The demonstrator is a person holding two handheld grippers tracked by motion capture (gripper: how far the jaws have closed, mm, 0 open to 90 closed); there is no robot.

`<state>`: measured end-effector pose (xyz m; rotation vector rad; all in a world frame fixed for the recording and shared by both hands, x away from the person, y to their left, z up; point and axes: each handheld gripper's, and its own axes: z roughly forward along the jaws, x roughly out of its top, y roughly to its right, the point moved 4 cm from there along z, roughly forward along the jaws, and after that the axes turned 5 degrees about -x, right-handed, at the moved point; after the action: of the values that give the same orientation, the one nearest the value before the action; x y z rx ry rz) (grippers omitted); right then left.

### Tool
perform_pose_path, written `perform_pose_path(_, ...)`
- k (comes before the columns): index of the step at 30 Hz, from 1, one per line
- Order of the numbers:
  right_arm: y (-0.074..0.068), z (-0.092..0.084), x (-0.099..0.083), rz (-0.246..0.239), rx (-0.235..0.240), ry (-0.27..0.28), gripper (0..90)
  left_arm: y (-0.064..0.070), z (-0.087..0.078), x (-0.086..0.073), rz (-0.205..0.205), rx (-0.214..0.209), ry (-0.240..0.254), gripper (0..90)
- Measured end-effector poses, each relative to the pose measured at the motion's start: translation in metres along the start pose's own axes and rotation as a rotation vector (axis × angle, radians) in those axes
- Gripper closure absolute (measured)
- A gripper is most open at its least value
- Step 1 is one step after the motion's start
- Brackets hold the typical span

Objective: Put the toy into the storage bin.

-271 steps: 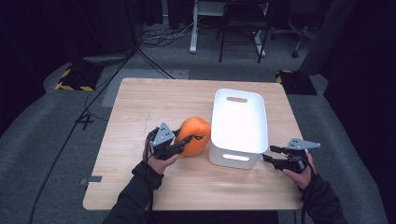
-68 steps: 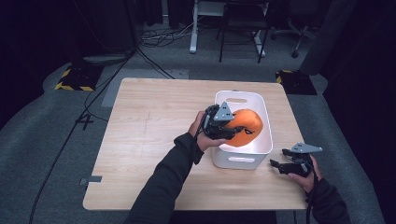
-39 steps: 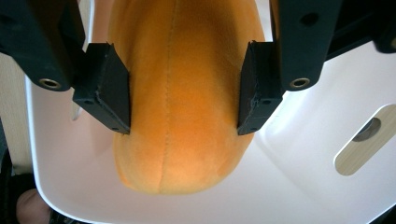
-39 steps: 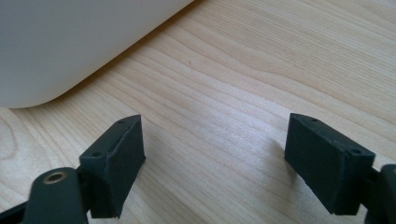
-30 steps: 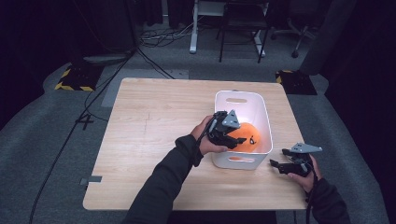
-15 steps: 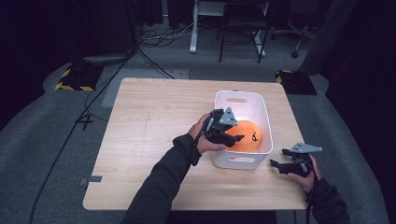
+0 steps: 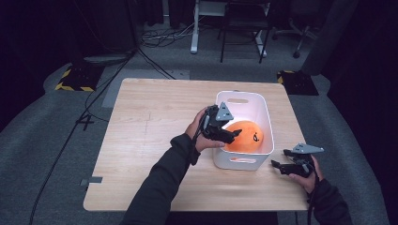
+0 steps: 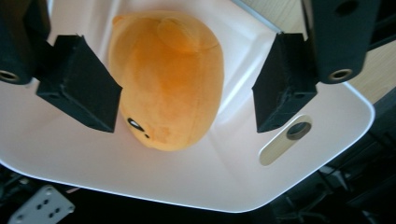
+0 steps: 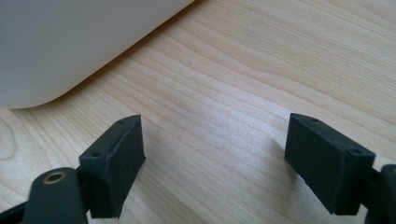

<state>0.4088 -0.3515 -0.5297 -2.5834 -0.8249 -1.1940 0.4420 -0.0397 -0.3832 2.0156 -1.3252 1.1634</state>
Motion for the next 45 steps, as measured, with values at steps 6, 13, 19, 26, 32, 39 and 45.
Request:
perform_pose_path(6, 0.0, 0.0, 0.0, 0.0, 0.0, 0.0, 19.7, -0.006, -0.001, 0.0, -0.036, 0.037, 0.023, 18.8)
perform_pose_path(13, 0.0, 0.0, 0.0, 0.0, 0.0, 0.0, 19.7, -0.016, -0.006, -0.001, -0.097, 0.072, 0.061, 16.6)
perform_pose_path(19, 0.0, 0.0, 0.0, 0.0, 0.0, 0.0, 19.7, -0.025, -0.016, -0.004, -0.108, 0.098, 0.065, 16.2)
perform_pose_path(26, 0.0, 0.0, 0.0, 0.0, 0.0, 0.0, 19.7, -0.032, -0.025, -0.006, -0.105, 0.125, 0.063, 16.1)
perform_pose_path(32, 0.0, 0.0, 0.0, 0.0, 0.0, 0.0, 19.7, -0.036, -0.033, -0.008, -0.096, 0.146, 0.062, 16.2)
perform_pose_path(39, 0.0, 0.0, 0.0, 0.0, 0.0, 0.0, 19.7, -0.042, -0.044, -0.014, -0.096, 0.165, 0.054, 16.1)
perform_pose_path(45, 0.0, 0.0, 0.0, 0.0, 0.0, 0.0, 19.7, -0.046, -0.054, -0.024, -0.101, 0.182, 0.039, 16.2)
